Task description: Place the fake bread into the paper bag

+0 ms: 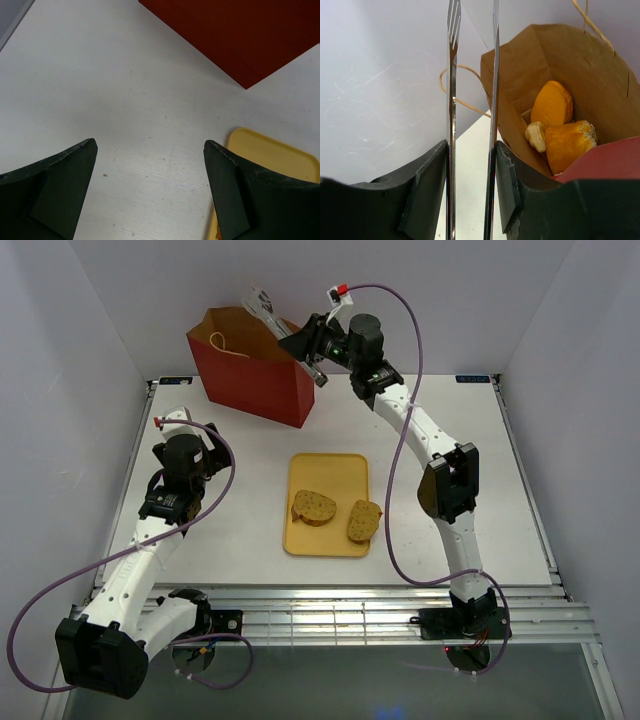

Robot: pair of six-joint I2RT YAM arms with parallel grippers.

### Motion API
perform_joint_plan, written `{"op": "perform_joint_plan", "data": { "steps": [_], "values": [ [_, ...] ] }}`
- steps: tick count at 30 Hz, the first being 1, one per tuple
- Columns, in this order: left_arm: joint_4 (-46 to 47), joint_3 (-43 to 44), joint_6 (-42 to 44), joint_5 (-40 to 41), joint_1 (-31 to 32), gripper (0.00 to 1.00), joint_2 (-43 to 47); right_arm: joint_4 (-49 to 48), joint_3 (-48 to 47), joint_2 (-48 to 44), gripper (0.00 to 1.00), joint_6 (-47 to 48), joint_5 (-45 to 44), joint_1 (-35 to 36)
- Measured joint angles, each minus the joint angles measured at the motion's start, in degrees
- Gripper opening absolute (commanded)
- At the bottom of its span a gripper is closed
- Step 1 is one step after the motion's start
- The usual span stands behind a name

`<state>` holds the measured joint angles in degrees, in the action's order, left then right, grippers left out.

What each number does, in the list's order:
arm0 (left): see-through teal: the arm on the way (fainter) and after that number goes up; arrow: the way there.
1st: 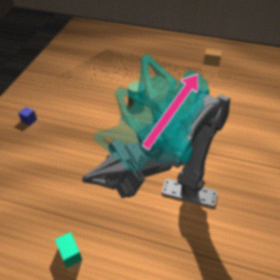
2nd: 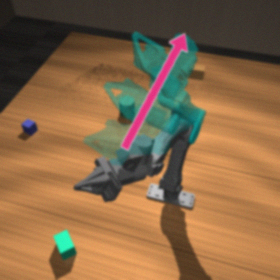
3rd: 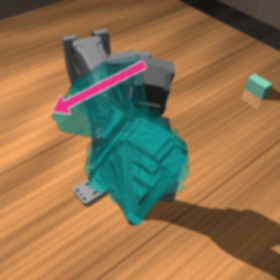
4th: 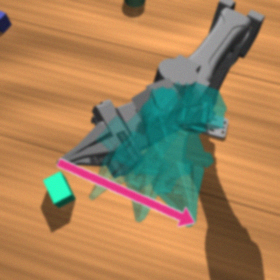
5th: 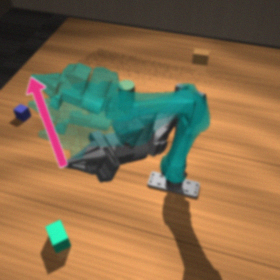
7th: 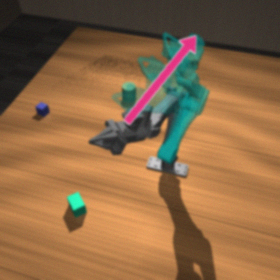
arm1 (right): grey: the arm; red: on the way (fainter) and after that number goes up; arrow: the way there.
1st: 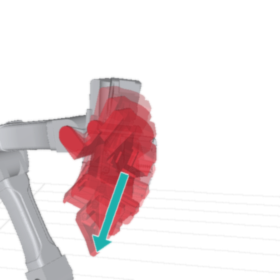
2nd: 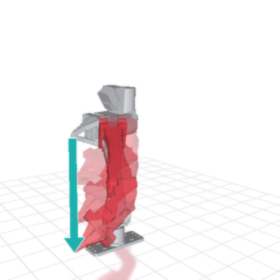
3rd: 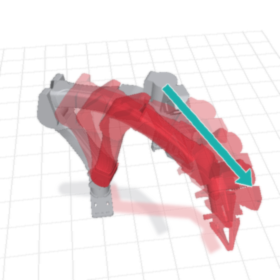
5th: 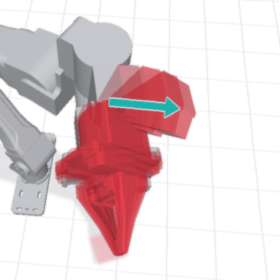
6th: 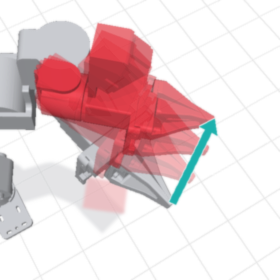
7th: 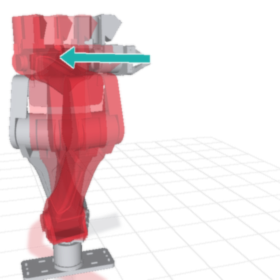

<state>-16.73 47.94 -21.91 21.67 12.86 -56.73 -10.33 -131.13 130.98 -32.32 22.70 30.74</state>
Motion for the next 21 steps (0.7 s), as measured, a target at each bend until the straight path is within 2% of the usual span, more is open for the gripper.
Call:
{"op": "perform_joint_plan", "data": {
  "steps": [8, 12, 21],
  "values": [
    [0.0, 0.0, 0.1, -0.1, 0.0, 0.98, -0.3, 1.8, 3.8, -9.7, 0.48, 2.8, 0.2, -0.8],
    [0.0, 0.0, 0.3, -0.1, 0.0, 0.98, -0.3, 2.0, 12.6, -20.1, 0.48, 5.7, -0.5, -1.1],
    [0.0, 0.0, 0.5, -0.1, 0.0, 0.98, -0.3, 0.2, 40.9, -44.0, 0.49, 12.5, -6.6, -1.2]
  ]
}}
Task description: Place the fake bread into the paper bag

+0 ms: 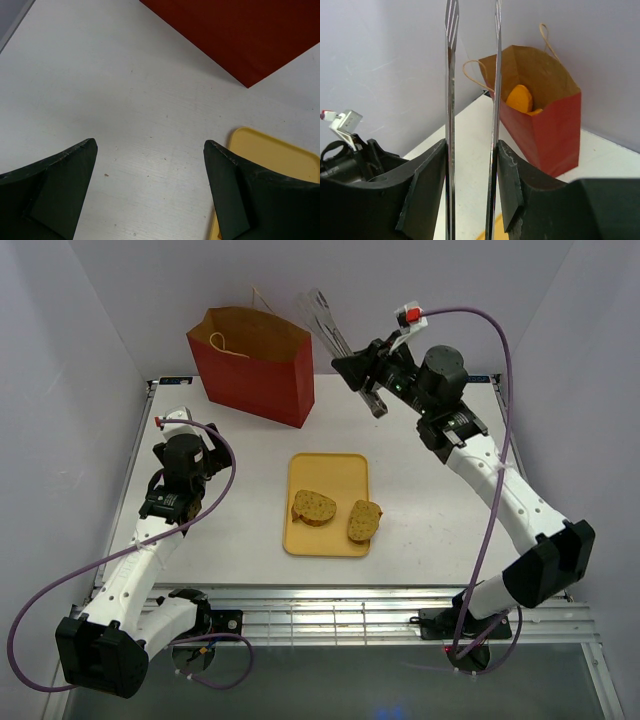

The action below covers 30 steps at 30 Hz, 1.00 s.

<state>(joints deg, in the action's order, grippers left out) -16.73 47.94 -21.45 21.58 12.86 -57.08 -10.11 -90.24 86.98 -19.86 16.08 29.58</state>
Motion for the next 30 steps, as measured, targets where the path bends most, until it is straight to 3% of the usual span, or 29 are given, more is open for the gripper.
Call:
{"op": "perform_joint_plan", "data": {
  "steps": [15, 30],
  "values": [
    [0.0, 0.0, 0.0, 0.0, 0.0, 0.98, 0.0, 0.6, 42.6, -33.3, 0.49, 5.1, -24.8, 0.0],
    [0.0, 0.0, 0.0, 0.0, 0.8, 0.98, 0.0, 3.9, 61.3, -38.1, 0.50, 6.8, -38.7, -0.3]
  ]
}}
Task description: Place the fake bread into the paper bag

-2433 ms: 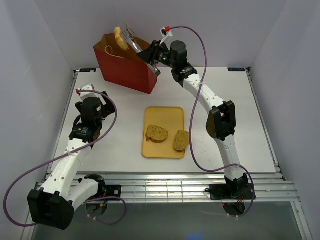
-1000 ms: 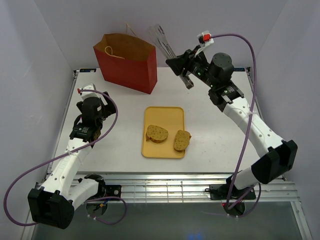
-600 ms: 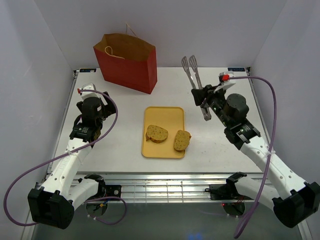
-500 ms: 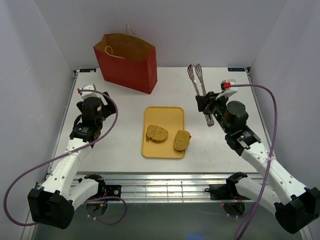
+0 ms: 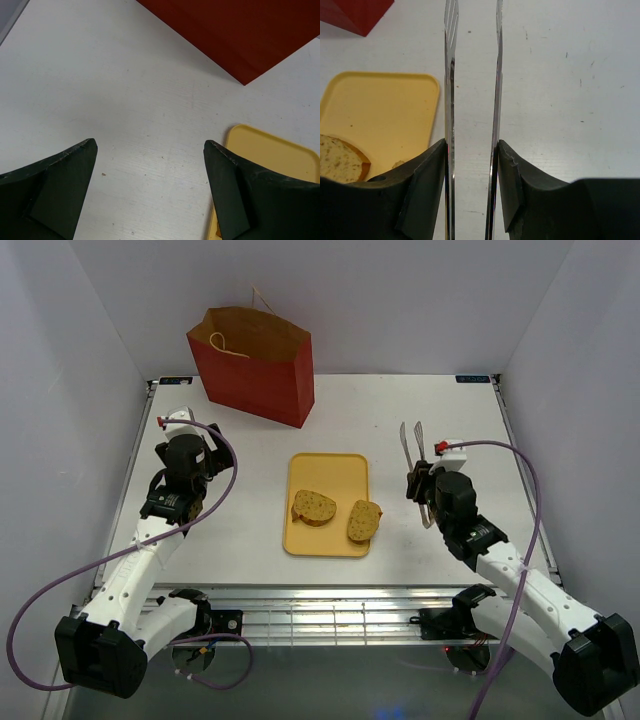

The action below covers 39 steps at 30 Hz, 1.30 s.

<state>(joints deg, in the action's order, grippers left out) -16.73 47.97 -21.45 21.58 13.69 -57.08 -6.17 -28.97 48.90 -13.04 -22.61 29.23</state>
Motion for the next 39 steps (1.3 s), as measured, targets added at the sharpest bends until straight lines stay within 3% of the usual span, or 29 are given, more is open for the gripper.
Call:
{"op": "perform_joint_plan", "data": {
  "steps": [12, 39],
  "values": [
    [0.0, 0.0, 0.0, 0.0, 0.0, 0.98, 0.0, -2.6, 4.3, 5.5, 0.53, -1.7, -3.2, 0.0],
    [0.0, 0.0, 0.7, -0.7, 0.0, 0.98, -0.6, -5.9, 4.4, 17.7, 0.60, -6.1, -2.0, 0.0]
  ]
}}
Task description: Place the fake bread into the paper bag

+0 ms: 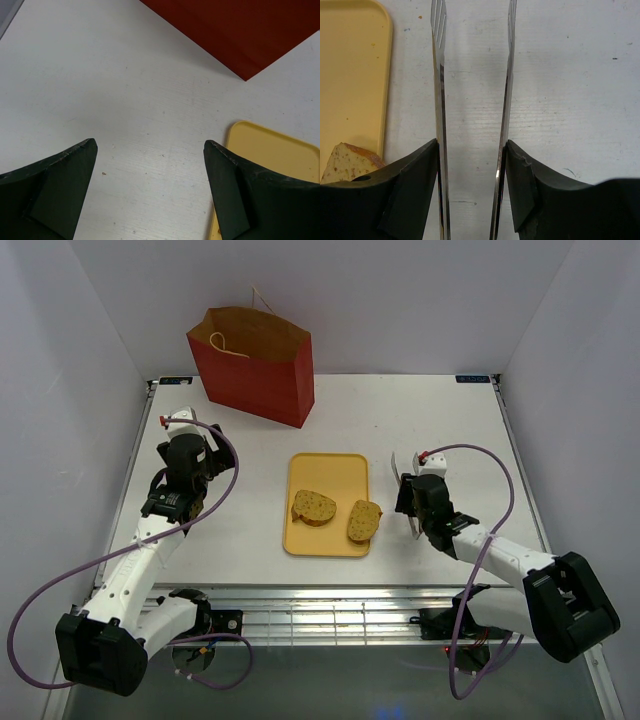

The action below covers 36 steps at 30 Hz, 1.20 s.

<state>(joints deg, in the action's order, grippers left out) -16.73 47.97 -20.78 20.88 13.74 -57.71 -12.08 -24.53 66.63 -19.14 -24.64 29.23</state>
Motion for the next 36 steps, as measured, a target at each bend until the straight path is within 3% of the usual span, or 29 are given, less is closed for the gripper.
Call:
{"op": "perform_joint_plan", "data": {
  "steps": [22, 27, 36],
  "values": [
    [0.0, 0.0, 0.2, -0.4, 0.2, 0.98, -0.2, 0.1, 0.0, 5.2, 0.62, -0.2, 3.4, -0.3],
    [0.0, 0.0, 0.3, -0.4, 0.3, 0.98, -0.2, 0.2, -0.1, 5.7, 0.68, -0.3, 4.2, -0.4],
    [0.0, 0.0, 0.4, -0.3, 0.5, 0.98, -0.2, 1.5, -1.2, 7.1, 0.69, -0.3, 5.3, -0.4]
  ]
}}
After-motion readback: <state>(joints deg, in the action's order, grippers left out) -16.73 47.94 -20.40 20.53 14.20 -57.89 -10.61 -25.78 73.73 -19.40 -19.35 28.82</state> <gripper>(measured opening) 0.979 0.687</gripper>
